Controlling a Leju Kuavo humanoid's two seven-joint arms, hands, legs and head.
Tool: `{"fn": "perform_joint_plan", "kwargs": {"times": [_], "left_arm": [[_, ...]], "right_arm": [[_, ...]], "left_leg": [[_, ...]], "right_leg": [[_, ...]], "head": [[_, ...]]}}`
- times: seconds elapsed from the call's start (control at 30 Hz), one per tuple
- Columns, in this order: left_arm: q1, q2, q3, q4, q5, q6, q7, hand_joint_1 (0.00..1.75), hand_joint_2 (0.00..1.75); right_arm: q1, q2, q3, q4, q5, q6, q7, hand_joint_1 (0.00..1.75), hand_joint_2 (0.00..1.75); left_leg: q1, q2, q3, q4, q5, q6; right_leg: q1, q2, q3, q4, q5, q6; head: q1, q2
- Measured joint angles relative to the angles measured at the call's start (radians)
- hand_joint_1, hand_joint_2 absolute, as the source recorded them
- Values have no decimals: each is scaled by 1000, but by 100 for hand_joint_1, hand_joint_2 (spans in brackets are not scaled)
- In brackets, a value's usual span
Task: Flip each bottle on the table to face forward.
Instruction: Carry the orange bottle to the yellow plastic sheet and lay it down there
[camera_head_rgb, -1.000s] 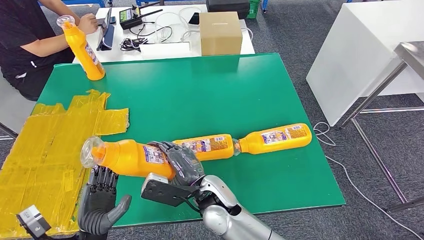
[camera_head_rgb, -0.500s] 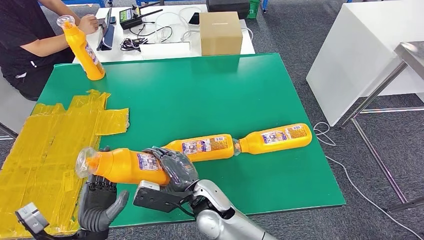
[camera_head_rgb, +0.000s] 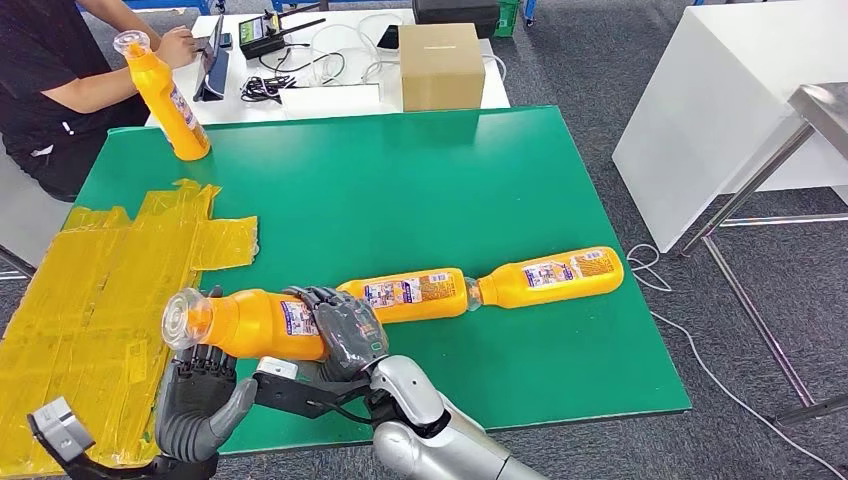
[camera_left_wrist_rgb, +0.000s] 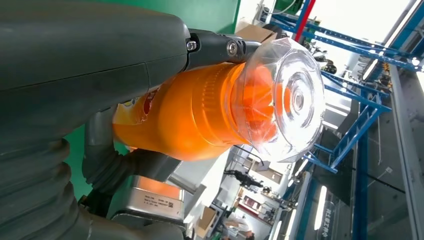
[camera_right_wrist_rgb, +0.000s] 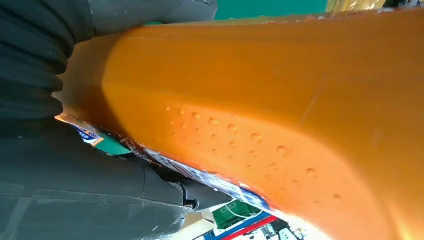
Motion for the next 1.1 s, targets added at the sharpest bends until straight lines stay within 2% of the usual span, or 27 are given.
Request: {"fn": "perform_joint_plan", "kwargs": {"times": [0.33, 0.57, 0.7, 0.83, 1.1], "left_arm": [[-31, 19, -10, 21, 2, 11, 14, 0, 175], [-52, 27, -19, 27, -6, 24, 18, 0, 175], [-42, 24, -17, 23, -6, 38, 6, 0, 0], [-17, 17, 6, 4, -9, 43, -21, 0, 0], [4, 2, 60, -18, -16, 42, -25, 0, 0]], "right_arm": [[-53, 51, 0, 76, 26, 0, 27, 175, 175], [-84, 62, -1, 106, 31, 3, 33, 175, 175], [-84, 61, 0, 116, 31, 7, 23, 175, 175], [-81, 60, 4, 118, 30, 17, 17, 175, 175], [-68, 55, 21, 116, 33, 24, 13, 175, 175]], "left_leg": [[0, 0, 0, 0, 0, 0], [0, 0, 0, 0, 0, -1], [0, 0, 0, 0, 0, -1], [0, 0, -1, 0, 0, -1], [0, 1, -1, 0, 0, -1]], "right_leg": [[0, 0, 0, 0, 0, 0], [0, 0, 0, 0, 0, 0], [0, 0, 0, 0, 0, 0], [0, 1, -1, 0, 0, 0], [0, 1, -1, 0, 0, 0]], "head": [[0, 0], [0, 0], [0, 0], [0, 0], [0, 0]]}}
